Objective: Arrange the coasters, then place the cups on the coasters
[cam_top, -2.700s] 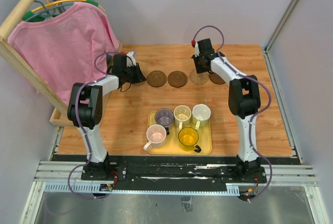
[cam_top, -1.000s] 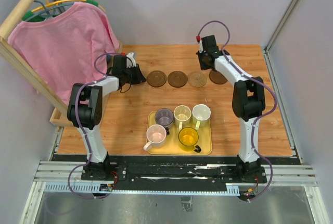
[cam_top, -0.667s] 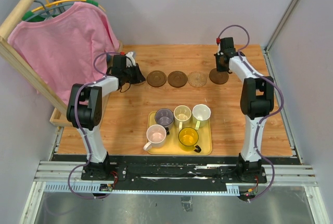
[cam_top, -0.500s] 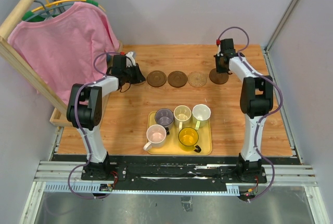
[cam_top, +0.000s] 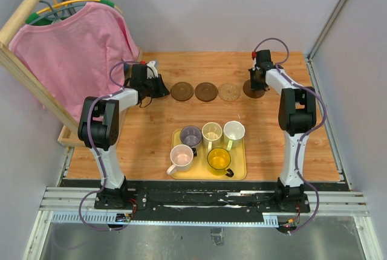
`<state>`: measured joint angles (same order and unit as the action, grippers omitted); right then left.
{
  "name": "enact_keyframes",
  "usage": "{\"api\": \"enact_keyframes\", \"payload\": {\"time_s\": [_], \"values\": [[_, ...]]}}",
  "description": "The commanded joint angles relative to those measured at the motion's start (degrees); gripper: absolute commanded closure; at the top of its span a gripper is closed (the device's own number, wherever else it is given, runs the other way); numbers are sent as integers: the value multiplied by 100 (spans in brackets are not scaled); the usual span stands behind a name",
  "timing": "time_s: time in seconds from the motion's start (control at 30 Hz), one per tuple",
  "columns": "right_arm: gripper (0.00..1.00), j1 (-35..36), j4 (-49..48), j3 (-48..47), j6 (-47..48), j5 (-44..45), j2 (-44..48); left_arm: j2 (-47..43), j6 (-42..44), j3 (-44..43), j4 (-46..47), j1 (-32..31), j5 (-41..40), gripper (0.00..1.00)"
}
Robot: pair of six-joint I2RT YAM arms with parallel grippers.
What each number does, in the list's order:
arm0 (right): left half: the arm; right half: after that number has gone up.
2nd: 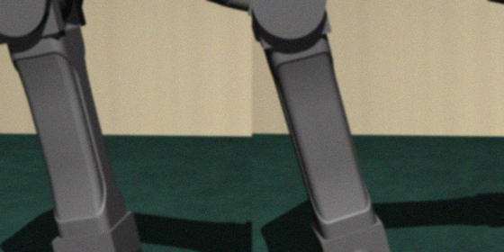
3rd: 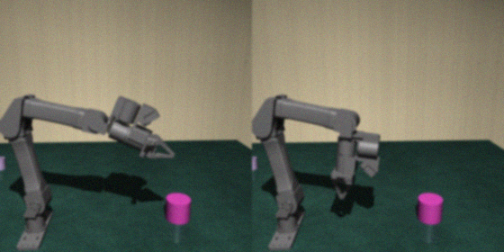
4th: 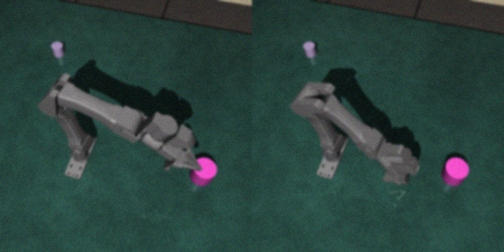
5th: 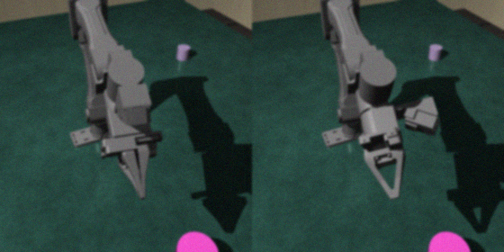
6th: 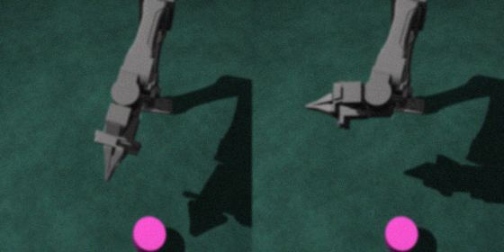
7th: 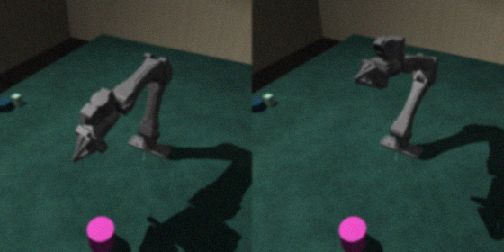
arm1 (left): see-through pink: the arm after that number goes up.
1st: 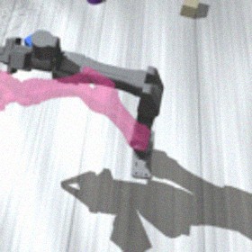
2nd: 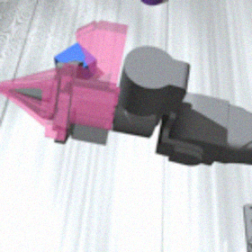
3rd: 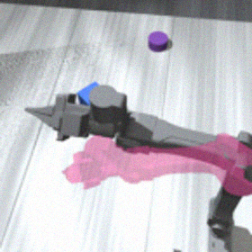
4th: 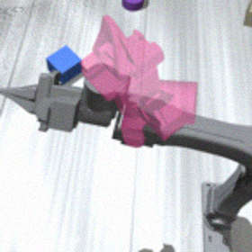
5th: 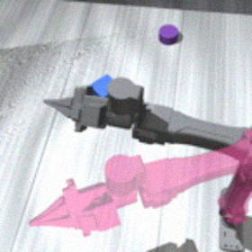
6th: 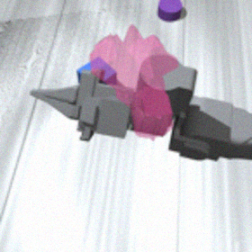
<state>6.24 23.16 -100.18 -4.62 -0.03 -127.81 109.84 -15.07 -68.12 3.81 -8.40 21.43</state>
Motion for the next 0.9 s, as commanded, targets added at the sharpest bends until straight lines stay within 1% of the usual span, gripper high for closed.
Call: {"api": "enact_keyframes", "payload": {"time_s": [0.0,0.27,0.47,0.63,0.77,0.87], "values": [[93,-97,374,488,-317,-89,250,46,-4,43,117,-21,135,82],[93,-88,240,1097,-501,-241,519,7,-14,110,112,-14,153,82],[93,-88,300,861,-342,-68,545,-13,-7,122,111,-21,151,82],[92,-58,311,648,-214,-15,835,-74,21,117,101,-21,117,82],[91,52,206,576,-94,-168,1061,-106,4,125,150,-21,118,82],[90,174,-3,570,-19,-446,1105,-177,-32,262,355,-21,81,82]]}}
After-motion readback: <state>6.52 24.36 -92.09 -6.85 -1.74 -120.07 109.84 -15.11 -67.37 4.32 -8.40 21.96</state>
